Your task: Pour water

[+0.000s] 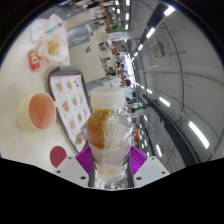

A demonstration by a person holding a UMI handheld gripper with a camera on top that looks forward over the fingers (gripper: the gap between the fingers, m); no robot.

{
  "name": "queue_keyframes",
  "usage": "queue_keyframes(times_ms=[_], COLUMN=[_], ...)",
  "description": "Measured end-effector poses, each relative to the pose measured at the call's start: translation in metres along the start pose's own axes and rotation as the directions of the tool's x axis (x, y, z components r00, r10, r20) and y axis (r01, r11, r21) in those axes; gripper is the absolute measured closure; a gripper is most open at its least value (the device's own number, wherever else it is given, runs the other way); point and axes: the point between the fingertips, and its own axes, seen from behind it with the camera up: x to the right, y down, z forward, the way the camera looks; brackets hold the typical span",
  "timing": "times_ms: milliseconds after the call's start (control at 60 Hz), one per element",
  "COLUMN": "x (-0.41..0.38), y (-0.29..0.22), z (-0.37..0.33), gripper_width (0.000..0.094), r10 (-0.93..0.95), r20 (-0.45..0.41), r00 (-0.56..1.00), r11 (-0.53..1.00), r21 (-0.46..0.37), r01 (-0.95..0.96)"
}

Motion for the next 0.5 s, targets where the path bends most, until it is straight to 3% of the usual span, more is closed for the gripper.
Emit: queue_keyframes(times_ms=[117,250,500], x=[0.013,0.002,-0.058], y=[0.008,0.022,0.037], z=[-0.002,0.010,0.041], gripper_width=[0.0501,0.0502,0.0502], r10=[0.381,0.705,0.891], r20=[0.086,0.218,0.335], r00=[0.920,0.675,0.305], r11=[0.924,0.702,0.384], r21=[-0.005,-0.079,-0.204], r01=[-0.382,-0.708,-0.900])
